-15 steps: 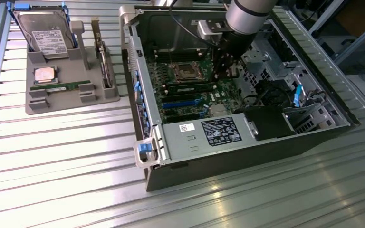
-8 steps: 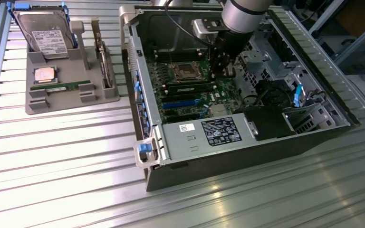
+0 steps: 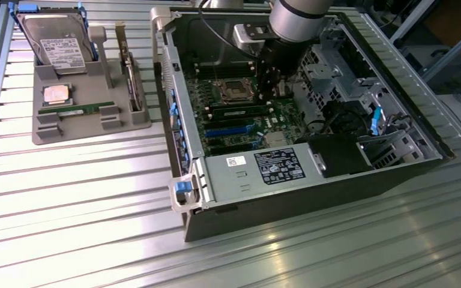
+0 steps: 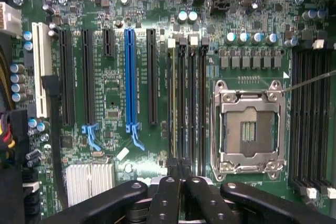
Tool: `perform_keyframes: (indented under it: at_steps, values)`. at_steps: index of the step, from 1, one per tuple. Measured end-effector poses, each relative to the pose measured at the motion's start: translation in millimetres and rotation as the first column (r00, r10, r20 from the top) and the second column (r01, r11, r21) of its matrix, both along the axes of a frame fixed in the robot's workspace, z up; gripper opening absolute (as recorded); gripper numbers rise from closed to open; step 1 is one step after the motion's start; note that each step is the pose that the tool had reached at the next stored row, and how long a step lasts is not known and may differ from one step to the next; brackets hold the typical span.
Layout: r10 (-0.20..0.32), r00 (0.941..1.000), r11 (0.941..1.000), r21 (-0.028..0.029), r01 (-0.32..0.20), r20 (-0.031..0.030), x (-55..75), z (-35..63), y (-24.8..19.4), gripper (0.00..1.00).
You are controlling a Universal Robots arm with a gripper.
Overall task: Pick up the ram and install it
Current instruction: 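Press down the ram until it locks into place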
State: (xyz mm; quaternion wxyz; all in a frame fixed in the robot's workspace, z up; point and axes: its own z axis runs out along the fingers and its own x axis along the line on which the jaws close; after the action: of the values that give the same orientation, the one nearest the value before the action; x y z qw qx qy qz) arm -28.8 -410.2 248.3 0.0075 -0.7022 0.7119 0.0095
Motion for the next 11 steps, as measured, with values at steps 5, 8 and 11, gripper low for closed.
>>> perform_keyframes:
  at_steps: [5, 8, 11]
  values:
    - [0.000, 1.0000, 1.0000, -0.0001, 0.000, 0.0002, -9.4, 0.0, 0.0, 0.11]
    - [0.000, 1.0000, 1.0000, 0.0000, 0.000, 0.0002, -13.4, 0.0, 0.0, 0.11]
    - [0.000, 1.0000, 1.0000, 0.0000, 0.000, 0.0001, -17.6, 0.0, 0.0, 0.11]
